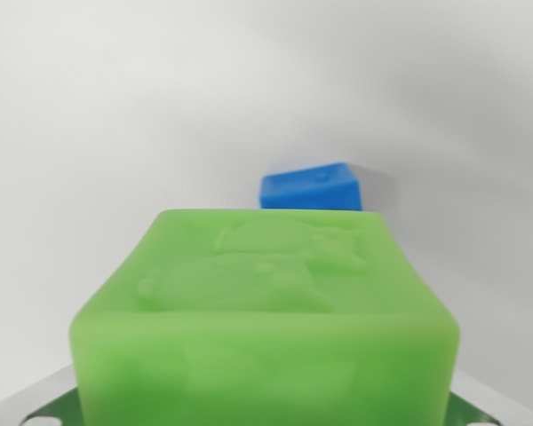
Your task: Stack cube
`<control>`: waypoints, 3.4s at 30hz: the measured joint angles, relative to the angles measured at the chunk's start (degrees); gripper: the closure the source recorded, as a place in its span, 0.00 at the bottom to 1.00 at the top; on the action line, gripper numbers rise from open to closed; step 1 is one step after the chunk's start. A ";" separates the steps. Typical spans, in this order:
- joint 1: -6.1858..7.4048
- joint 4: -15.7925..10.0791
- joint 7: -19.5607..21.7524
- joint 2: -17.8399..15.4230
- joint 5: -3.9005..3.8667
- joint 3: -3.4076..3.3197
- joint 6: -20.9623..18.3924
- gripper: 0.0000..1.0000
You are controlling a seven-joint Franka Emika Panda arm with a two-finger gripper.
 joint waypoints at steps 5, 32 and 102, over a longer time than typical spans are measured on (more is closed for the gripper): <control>-0.76 -0.41 -3.34 -0.81 0.00 0.00 -0.35 1.00; -2.89 -2.73 -12.34 0.48 0.00 0.00 2.75 1.00; -2.89 -2.76 -12.34 11.98 0.00 0.00 14.29 0.00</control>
